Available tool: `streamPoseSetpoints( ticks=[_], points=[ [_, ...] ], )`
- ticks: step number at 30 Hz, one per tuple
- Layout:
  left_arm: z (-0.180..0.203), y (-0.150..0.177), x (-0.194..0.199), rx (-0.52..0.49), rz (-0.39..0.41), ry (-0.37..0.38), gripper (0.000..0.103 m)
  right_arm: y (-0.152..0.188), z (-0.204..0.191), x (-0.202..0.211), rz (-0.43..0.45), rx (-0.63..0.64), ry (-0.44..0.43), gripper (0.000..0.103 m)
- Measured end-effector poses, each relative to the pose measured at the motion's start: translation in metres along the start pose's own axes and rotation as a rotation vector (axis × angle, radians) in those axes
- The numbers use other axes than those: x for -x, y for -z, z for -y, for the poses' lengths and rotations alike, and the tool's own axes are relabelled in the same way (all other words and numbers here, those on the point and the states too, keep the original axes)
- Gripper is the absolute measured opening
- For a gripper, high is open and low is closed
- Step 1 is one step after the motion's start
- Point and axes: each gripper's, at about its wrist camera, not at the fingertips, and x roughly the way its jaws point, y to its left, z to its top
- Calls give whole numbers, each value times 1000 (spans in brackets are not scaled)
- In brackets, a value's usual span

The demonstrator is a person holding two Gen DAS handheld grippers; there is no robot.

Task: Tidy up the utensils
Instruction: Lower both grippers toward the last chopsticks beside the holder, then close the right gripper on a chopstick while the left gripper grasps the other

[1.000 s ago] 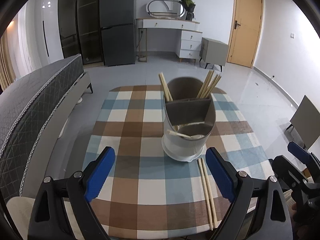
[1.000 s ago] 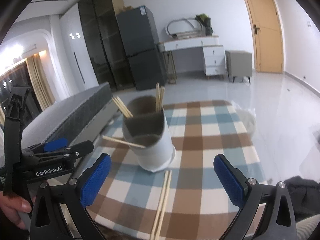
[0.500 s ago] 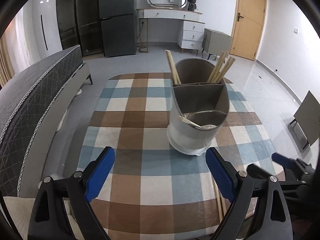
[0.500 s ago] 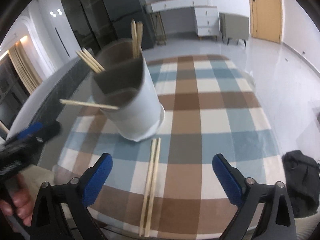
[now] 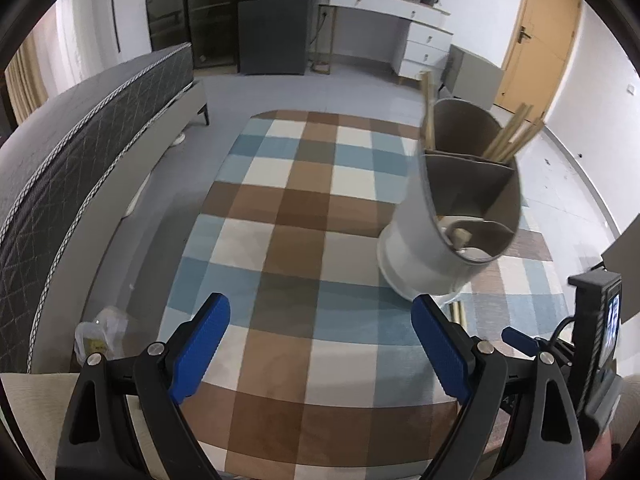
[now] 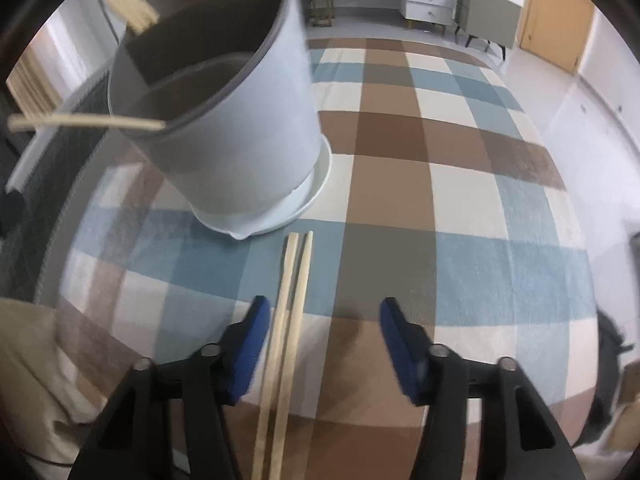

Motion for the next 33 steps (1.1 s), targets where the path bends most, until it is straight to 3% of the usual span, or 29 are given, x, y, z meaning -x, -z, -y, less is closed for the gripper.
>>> streamPoseSetpoints(
  ticks=[7, 12, 18, 24, 28, 33],
  points=[
    [-13, -2, -11, 57, -55, -3, 89, 9, -8, -7, -35, 65, 50, 30],
    [-31, -2, -24, 158, -117, -1, 89, 15, -13, -4, -46, 111, 38, 8],
    [-37, -1, -26, 203, -137, -16, 89, 23, -13, 0, -64, 124, -8, 9],
    [-40, 1, -30, 219, -173, -17, 89, 14, 0, -3, -66, 51, -41, 12],
    [-42, 2, -37, 207, -195, -56, 89, 2, 1, -9, -51, 43, -25, 19],
    [-44, 9, -51, 205, -259, -62, 89, -15, -4, -18, -18, 64, 7, 20]
  ],
)
